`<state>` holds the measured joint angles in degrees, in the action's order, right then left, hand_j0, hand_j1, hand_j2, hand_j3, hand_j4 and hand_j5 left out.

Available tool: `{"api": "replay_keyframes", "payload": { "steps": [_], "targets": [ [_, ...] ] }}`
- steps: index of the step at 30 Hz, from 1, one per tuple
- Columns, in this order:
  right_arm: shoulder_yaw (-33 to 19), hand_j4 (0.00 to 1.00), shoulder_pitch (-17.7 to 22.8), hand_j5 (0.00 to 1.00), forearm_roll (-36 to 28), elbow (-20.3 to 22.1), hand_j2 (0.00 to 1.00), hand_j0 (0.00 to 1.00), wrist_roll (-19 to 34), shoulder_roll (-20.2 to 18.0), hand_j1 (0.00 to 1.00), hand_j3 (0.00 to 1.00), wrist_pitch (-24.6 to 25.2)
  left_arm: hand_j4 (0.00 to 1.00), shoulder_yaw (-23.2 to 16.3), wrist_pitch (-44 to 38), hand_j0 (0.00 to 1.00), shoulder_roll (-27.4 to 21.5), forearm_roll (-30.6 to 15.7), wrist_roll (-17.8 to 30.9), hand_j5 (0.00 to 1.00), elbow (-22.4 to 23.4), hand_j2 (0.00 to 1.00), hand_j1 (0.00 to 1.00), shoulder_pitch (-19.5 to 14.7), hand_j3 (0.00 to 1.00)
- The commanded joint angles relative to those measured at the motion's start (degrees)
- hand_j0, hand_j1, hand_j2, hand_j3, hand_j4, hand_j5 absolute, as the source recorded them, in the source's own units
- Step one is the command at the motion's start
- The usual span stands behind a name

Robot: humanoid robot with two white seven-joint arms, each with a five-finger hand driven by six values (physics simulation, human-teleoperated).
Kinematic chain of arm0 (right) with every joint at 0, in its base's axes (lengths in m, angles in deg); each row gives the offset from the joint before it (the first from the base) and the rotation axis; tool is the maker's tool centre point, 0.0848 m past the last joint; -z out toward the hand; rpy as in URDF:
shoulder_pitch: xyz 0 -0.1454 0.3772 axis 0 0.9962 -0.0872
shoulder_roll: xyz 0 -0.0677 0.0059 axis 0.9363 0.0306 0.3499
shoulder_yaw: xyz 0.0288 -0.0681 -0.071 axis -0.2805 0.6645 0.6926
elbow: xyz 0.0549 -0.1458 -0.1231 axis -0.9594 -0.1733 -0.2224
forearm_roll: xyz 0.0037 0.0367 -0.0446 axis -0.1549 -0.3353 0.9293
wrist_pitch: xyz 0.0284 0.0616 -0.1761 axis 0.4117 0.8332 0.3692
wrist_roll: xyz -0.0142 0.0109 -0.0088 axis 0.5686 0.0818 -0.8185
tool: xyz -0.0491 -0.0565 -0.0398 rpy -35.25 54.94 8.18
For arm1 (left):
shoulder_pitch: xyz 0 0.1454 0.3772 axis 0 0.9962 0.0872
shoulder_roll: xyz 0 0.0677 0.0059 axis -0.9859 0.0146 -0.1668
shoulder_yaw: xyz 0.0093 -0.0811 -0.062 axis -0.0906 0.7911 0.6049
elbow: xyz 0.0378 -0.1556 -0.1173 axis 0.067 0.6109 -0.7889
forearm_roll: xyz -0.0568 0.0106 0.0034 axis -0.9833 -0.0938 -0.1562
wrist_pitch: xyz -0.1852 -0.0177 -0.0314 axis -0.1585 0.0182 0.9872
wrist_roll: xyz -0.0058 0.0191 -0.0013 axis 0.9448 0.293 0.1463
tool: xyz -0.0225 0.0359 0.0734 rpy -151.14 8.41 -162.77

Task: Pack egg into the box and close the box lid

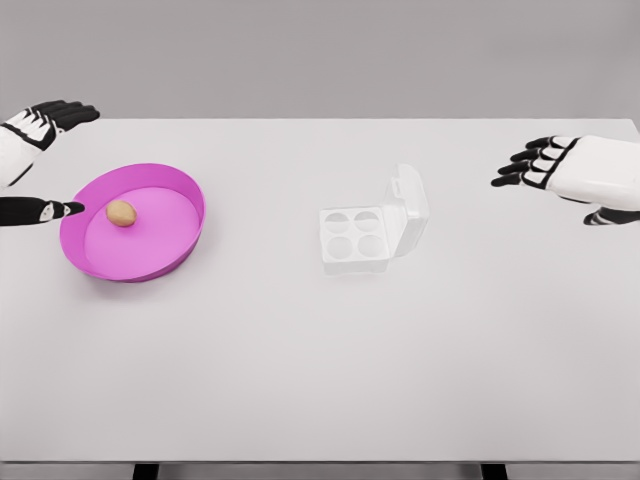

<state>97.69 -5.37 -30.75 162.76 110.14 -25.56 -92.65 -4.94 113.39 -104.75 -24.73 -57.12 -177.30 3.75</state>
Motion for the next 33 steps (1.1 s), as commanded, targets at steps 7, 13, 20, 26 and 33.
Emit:
{"api": "replay_keyframes", "payload": {
  "steps": [7, 13, 20, 26, 33],
  "targets": [
    [-0.12, 1.00, 0.00, 1.00, -0.44, 0.03, 1.00, 1.00, -0.18, -0.91, 1.00, 1.00, -1.58, 1.00, -0.04, -0.04, 1.00, -0.03, 0.25, 0.03, 1.00, 0.19, 1.00, 1.00, -0.18, 1.00],
    [-3.28, 1.00, 1.58, 1.00, -7.38, -0.23, 1.00, 1.00, 0.10, -2.06, 1.00, 1.00, -0.88, 1.00, -0.39, -0.04, 1.00, -0.82, 7.36, 0.20, 1.00, 2.30, 1.00, 1.00, -3.07, 1.00],
    [-6.09, 1.00, 3.60, 1.00, -7.29, -0.67, 1.00, 1.00, 0.10, 0.67, 1.00, 1.00, -1.67, 0.96, -3.55, -0.04, 0.96, -0.91, 15.28, 0.47, 0.96, 2.04, 0.96, 0.96, -8.52, 0.96],
    [-6.27, 1.00, 5.27, 1.00, -7.21, -0.76, 1.00, 1.00, 0.10, -0.21, 1.00, 1.00, -1.67, 0.94, -15.58, -0.04, 0.94, -1.00, 12.83, 6.42, 0.94, 7.22, 0.94, 0.94, -17.13, 0.94],
    [-7.06, 1.00, 6.42, 1.00, -6.77, -1.20, 1.00, 1.00, 0.10, -0.12, 1.00, 1.00, -2.63, 0.95, -16.91, -0.04, 0.95, -1.17, 6.93, 27.29, 0.95, 9.42, 0.95, 0.95, -20.39, 0.95]
  ]
}}
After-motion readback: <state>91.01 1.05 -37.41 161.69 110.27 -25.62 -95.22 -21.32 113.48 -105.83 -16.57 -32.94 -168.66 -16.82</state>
